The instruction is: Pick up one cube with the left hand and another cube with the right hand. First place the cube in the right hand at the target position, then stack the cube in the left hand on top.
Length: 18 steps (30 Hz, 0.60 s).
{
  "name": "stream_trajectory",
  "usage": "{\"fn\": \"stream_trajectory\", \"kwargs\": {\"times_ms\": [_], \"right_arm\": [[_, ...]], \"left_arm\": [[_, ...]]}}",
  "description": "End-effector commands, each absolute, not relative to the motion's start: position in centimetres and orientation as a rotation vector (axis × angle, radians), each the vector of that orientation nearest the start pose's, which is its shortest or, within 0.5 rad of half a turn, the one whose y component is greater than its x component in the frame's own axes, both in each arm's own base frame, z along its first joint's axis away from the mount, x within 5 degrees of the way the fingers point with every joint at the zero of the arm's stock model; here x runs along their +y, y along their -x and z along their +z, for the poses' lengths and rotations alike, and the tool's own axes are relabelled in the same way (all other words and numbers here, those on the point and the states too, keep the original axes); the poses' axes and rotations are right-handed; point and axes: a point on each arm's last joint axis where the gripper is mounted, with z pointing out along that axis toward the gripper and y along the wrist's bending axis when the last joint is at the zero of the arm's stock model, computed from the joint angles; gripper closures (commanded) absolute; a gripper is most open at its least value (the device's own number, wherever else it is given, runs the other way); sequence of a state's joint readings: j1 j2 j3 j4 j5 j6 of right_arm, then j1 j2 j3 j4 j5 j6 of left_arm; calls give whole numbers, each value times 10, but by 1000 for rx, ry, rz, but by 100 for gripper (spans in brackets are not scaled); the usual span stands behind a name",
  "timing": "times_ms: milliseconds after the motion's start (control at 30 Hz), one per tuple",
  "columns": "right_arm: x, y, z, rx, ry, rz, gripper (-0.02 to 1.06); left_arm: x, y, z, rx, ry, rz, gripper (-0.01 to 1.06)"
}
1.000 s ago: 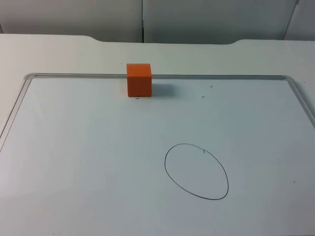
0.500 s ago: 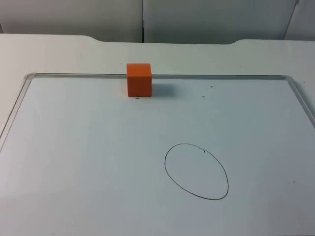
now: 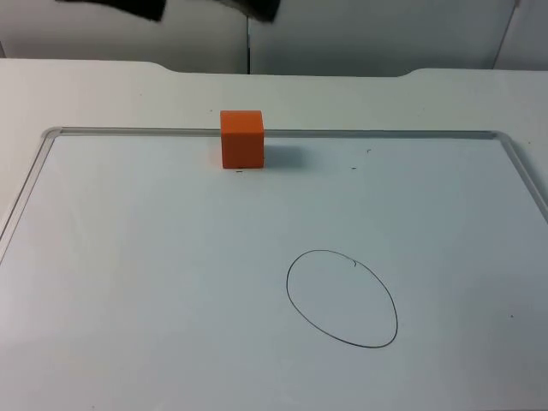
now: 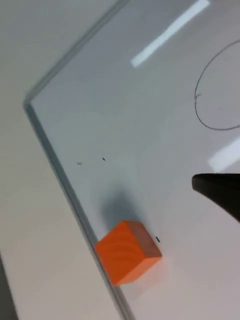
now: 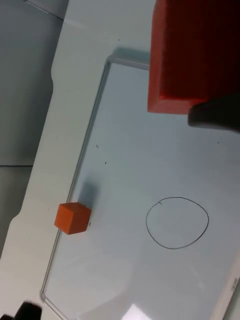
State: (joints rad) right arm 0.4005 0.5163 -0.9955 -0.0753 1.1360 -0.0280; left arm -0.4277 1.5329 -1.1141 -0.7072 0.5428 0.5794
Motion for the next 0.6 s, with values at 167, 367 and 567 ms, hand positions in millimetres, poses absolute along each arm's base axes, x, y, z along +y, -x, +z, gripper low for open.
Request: {"fn": "stream_trajectory", "kwargs": {"times_ms": [167,367,567], "right_arm": [[18,-56,401,2078,452,143,105],[20,-56,403,2050,448,172,105],[20,-56,403,2045,466,161,105]], "left_arm": [[-204,-366,240,2551,-486,-500,1],[-231,-427,204,2676,-325,-459,1],[-234,-465,181,2789,-252,-202,1]]}}
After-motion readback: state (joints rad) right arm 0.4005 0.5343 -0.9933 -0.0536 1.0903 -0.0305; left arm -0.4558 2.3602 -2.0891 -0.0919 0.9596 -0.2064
